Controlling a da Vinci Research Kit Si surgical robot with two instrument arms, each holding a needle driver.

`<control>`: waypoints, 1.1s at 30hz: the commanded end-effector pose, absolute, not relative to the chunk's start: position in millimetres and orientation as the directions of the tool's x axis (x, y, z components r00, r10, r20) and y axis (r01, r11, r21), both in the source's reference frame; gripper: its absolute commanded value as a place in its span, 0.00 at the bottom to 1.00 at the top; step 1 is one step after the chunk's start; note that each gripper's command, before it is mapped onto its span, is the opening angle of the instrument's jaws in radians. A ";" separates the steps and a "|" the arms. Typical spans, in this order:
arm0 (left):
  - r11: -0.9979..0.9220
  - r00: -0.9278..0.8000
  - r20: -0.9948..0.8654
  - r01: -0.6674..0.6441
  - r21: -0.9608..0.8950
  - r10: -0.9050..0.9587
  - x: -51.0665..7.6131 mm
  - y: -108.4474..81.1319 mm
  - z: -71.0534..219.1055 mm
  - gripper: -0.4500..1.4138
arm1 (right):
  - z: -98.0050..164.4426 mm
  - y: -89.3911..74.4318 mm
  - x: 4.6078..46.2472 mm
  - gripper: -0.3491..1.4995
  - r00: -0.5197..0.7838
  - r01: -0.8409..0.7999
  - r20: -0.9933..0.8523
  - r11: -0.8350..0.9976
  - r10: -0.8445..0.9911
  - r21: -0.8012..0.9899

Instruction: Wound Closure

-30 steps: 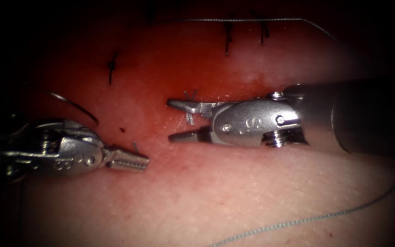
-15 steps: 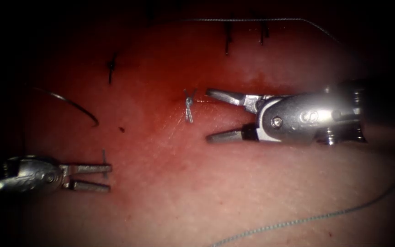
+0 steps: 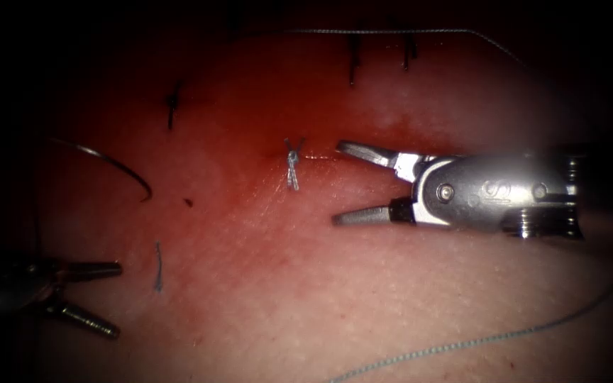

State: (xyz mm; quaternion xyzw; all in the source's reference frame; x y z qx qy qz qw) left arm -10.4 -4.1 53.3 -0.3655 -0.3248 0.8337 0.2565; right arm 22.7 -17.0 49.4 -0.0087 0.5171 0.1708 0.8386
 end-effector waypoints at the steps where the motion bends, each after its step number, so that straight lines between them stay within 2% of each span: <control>1: -0.664 -0.608 -0.444 -0.192 -0.723 0.658 -10.7 -3.7 53.7 0.66 | 49.7 -16.8 23.7 0.54 0.407 -0.295 -0.869 0.941 0.282 0.167; 3: -0.664 -0.606 -0.443 -0.197 -0.721 0.661 -10.5 -3.0 53.3 0.65 | 49.7 -16.9 23.7 0.52 0.411 -0.292 -0.867 0.942 0.282 0.168; 8: -0.780 -0.530 -0.605 -0.195 -0.595 0.594 -11.2 -0.3 52.2 0.61 | 49.7 -16.9 23.7 0.51 0.412 -0.294 -0.864 0.940 0.288 0.173; 9: -0.817 -0.504 -0.655 -0.223 -0.531 0.563 -11.8 0.7 51.9 0.61 | 49.7 -16.9 23.7 0.51 0.412 -0.294 -0.864 0.940 0.288 0.173; 11: -0.863 -0.452 -0.750 -0.392 -0.318 0.482 -13.6 2.8 51.5 0.63 | 49.7 -16.9 23.7 0.52 0.412 -0.294 -0.864 0.940 0.288 0.174; 17: -0.842 -0.348 -0.867 -0.521 -0.139 0.358 -15.5 2.3 51.9 0.64 | 49.6 -17.0 23.7 0.49 0.412 -0.293 -0.864 0.940 0.288 0.173; 21: -0.808 -0.347 -0.866 -0.579 -0.104 0.361 -16.0 2.4 52.5 0.69 | 49.6 -17.0 23.7 0.45 0.411 -0.291 -0.865 0.941 0.287 0.175; 27: -0.792 -0.359 -0.864 -0.606 -0.073 0.354 -16.0 2.5 53.6 0.68 | 49.7 -17.1 23.8 0.42 0.412 -0.293 -0.865 0.940 0.287 0.173; 33: -0.789 -0.379 -0.865 -0.613 -0.031 0.328 -17.0 1.3 54.9 0.63 | 49.9 -17.1 23.8 0.39 0.413 -0.294 -0.865 0.940 0.286 0.170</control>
